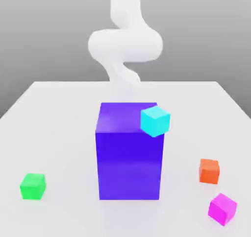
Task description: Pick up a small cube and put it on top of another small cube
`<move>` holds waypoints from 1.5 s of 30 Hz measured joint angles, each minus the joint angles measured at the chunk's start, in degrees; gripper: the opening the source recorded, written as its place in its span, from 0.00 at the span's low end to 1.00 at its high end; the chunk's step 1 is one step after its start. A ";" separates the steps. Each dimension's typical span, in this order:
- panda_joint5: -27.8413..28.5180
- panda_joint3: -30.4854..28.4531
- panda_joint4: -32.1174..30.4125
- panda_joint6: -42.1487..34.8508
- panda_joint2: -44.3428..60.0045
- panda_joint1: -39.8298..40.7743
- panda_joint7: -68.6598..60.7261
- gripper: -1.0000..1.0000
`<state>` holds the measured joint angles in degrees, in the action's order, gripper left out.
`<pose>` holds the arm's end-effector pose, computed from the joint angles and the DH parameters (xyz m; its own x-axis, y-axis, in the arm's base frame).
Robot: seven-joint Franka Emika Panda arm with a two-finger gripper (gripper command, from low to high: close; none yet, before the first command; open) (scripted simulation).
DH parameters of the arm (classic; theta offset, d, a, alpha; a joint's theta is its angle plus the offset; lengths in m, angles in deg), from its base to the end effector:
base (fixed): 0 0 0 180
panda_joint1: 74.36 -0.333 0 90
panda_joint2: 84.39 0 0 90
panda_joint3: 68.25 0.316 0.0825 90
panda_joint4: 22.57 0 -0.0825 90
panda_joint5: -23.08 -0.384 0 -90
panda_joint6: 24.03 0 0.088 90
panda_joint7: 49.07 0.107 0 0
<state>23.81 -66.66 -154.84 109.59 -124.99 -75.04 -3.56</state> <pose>0.3799 0.0185 0.6770 0.5443 -0.6809 0.4901 -0.5065 -0.7324 -0.4550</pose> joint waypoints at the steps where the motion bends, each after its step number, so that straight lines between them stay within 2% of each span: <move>1: 0.30 0.69 -0.22 0.81 2.25 -0.30 -0.17 0.50; 18: 6.90 10.87 -3.60 13.38 37.74 -6.45 -1.33 0.50; 27: 9.80 13.56 -5.35 20.09 56.35 -11.65 -2.32 0.50; 32: 13.51 10.74 -4.01 25.72 64.63 -14.52 0.17 0.50; 33: 14.44 9.63 -3.53 27.38 66.81 -15.45 0.83 0.00; 40: 14.80 9.35 -3.40 27.85 67.42 -15.68 1.13 0.00; 45: 10.42 13.06 -4.57 21.70 59.69 -13.03 -2.48 0.00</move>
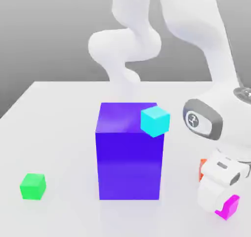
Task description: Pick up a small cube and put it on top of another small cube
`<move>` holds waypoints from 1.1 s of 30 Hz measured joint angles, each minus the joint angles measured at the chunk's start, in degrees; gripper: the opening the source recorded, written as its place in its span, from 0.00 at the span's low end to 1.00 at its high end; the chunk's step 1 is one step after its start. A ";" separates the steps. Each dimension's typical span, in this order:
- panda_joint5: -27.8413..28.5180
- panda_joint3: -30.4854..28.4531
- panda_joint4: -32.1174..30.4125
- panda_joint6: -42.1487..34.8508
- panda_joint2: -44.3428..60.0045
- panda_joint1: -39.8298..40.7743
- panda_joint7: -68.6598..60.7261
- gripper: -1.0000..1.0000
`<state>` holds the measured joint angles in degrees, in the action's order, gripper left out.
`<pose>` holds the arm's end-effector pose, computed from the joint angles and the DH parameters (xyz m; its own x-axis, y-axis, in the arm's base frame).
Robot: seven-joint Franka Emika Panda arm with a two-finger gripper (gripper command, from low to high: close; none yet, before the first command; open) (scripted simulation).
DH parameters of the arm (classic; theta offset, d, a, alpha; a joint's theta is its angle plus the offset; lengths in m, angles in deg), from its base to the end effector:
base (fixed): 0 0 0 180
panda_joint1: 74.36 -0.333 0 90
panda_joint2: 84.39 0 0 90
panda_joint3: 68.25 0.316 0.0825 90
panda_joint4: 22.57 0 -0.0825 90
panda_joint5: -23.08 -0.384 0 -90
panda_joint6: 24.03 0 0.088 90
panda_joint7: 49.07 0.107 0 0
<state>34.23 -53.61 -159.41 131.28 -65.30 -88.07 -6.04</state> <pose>0.4353 0.2488 0.1856 0.9957 -0.0929 0.0044 -0.0929 -0.9957 -0.0051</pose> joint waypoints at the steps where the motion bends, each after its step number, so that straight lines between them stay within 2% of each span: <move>1: -0.55 -0.26 0.60 -0.36 -0.29 0.45 0.34 0.00; 10: -7.34 -11.57 1.14 -1.20 -3.36 7.79 17.07 0.00; 19: -11.98 -24.51 -3.28 -2.45 -8.42 14.95 38.04 0.00; 28: -13.03 -36.61 -10.05 -3.78 -15.17 24.55 61.81 0.00; 30: -15.29 -37.28 -11.75 -1.75 -14.01 26.19 64.36 0.00; 33: -21.28 -34.75 -11.86 3.32 -8.36 27.90 61.27 0.00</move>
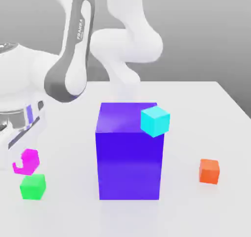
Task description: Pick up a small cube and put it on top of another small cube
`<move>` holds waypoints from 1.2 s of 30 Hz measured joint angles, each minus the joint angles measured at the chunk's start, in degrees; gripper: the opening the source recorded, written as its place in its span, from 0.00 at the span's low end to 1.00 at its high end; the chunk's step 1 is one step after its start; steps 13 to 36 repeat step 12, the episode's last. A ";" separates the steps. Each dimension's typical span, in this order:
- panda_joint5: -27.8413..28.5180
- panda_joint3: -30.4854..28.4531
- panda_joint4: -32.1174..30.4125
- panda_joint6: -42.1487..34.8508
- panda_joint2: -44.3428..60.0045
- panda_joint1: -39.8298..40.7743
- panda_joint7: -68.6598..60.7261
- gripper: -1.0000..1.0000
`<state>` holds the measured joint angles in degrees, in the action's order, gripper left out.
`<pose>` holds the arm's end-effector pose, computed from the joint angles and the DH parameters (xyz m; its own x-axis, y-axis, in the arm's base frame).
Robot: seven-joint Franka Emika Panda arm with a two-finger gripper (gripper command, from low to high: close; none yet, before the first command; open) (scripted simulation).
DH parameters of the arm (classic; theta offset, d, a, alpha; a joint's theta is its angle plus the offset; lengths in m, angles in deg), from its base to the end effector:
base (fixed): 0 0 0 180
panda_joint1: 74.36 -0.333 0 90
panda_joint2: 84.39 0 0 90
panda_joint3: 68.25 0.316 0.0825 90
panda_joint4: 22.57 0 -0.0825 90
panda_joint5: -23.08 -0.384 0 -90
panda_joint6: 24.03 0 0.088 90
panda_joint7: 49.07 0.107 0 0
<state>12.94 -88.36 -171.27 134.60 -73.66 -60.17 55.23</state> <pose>0.3553 -0.2592 0.1948 -0.8455 -0.5340 -0.0011 -0.5340 0.8455 -0.0022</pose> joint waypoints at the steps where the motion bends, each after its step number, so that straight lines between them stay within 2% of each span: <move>1: -1.49 1.43 0.11 1.50 1.70 1.13 -0.99 1.00; 8: -1.71 1.65 0.09 1.65 1.93 1.33 -1.10 1.00; 12: 5.65 -0.80 -0.47 -4.56 -5.41 0.36 4.25 1.00; 36: 5.65 -0.80 -0.47 -4.56 -5.41 0.36 4.25 1.00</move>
